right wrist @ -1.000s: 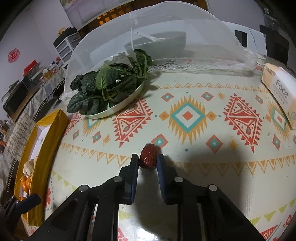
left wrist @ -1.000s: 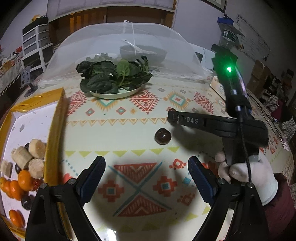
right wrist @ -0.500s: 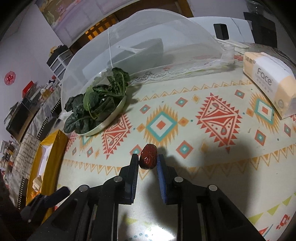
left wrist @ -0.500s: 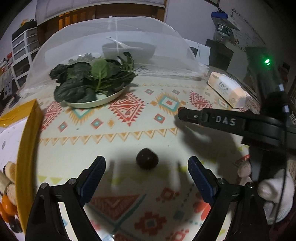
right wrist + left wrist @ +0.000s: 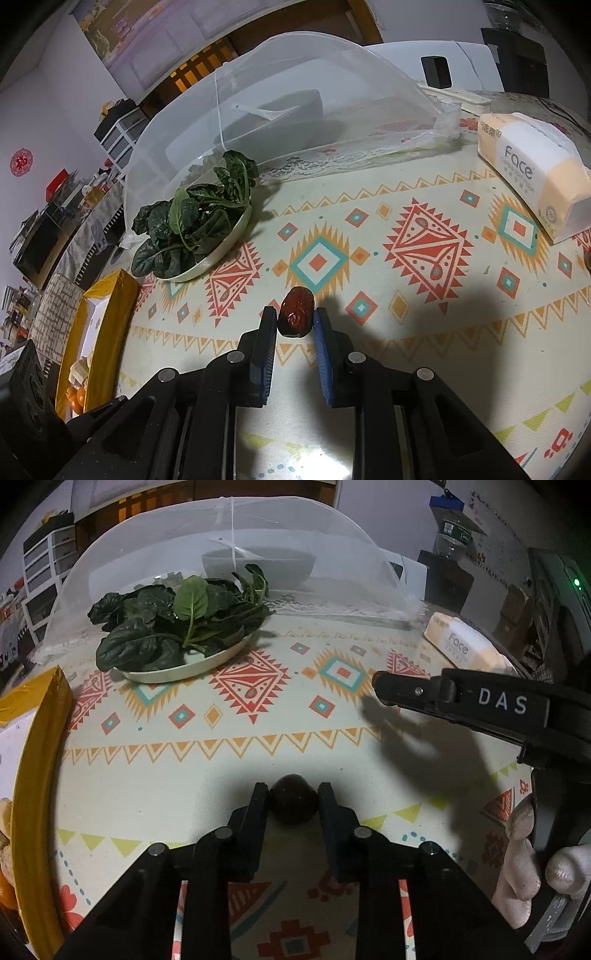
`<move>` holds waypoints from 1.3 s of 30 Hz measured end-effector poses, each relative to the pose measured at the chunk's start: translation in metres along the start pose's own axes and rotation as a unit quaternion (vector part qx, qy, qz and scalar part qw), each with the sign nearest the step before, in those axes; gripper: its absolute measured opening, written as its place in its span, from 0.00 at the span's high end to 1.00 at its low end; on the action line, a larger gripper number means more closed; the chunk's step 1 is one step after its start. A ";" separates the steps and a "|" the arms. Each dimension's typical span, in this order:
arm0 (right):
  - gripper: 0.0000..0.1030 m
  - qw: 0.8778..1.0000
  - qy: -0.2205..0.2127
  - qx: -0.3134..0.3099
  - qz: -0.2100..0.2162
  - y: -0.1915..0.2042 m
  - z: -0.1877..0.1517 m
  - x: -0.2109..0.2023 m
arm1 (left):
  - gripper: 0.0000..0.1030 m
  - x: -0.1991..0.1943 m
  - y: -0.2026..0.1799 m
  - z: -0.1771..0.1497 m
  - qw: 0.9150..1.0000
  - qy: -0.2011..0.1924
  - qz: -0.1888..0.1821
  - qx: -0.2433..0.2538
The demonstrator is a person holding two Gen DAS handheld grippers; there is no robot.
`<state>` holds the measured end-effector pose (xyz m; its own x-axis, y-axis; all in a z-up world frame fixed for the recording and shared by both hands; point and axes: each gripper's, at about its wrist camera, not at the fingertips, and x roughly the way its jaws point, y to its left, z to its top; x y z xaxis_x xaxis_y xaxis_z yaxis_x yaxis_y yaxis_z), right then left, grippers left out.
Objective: Organize fruits
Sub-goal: 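Grasp the dark plum with the left tool, then carry the plum into the tray and open the left tool while the right tool holds the date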
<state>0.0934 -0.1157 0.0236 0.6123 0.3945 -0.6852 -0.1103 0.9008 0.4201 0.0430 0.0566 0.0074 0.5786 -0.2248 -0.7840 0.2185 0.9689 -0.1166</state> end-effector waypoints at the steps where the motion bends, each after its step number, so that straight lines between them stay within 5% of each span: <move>1: 0.79 1.000 0.000 -0.001 -0.001 0.000 0.000 0.000 | 0.74 0.000 0.000 0.000 1.000 0.000 0.001 0.001; 13: 0.79 1.000 0.000 -0.011 0.000 0.005 -0.001 0.001 | 0.75 -0.027 0.001 0.000 1.000 -0.024 -0.007 -0.008; 23: 0.79 0.999 -0.009 -0.050 0.017 0.034 -0.014 -0.002 | 0.75 -0.106 0.039 -0.020 0.995 -0.083 0.008 -0.056; 39: 0.79 0.983 0.021 -0.155 0.094 0.194 -0.054 -0.025 | 0.75 -0.197 0.184 -0.077 0.973 -0.141 0.052 -0.176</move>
<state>0.0149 0.0587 0.0901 0.5265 0.5606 -0.6392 -0.4554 0.8208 0.3448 -0.0912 0.2873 0.0929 0.7872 -0.0948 -0.6094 -0.1072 0.9521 -0.2865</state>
